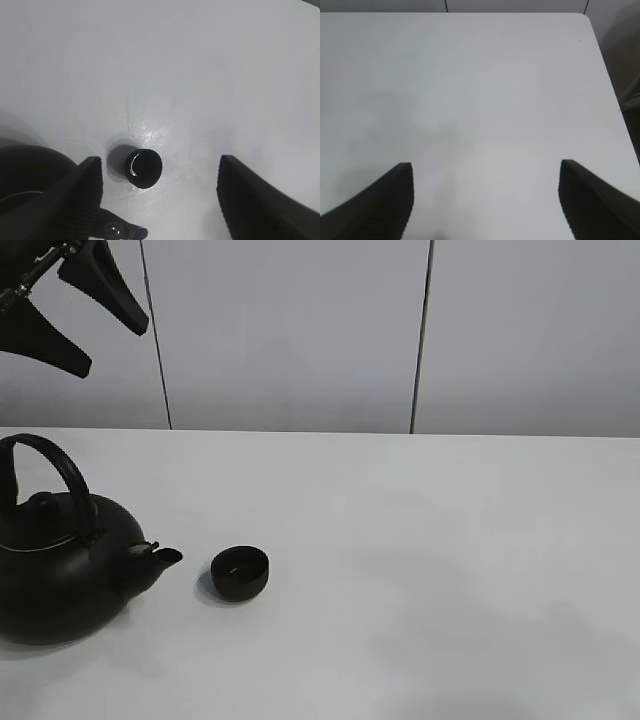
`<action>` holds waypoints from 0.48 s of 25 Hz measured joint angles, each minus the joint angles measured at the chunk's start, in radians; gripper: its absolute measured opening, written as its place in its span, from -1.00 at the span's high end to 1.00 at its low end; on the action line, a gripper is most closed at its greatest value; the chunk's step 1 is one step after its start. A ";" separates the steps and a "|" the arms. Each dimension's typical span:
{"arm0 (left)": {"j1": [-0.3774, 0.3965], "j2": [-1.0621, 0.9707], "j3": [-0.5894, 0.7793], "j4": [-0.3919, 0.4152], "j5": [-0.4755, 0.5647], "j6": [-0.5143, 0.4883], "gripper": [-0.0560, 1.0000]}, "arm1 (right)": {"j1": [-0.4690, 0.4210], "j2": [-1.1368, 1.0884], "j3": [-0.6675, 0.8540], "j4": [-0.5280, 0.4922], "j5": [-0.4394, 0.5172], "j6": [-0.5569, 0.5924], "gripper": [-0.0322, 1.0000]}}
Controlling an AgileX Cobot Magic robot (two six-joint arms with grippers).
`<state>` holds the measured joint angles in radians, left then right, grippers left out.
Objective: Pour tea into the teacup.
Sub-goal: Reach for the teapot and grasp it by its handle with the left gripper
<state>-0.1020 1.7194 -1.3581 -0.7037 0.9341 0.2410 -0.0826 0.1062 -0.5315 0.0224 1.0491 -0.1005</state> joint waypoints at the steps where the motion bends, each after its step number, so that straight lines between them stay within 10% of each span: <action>1: 0.000 0.000 0.000 0.000 0.000 0.000 -0.01 | 0.003 0.000 0.011 0.000 -0.006 0.000 -0.13; 12: 0.000 0.000 0.000 0.000 0.000 0.000 -0.01 | 0.006 0.000 0.041 -0.002 -0.014 0.003 -0.13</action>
<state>-0.1020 1.7194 -1.3581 -0.7037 0.9341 0.2410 -0.0767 0.1062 -0.4906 0.0204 1.0355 -0.0974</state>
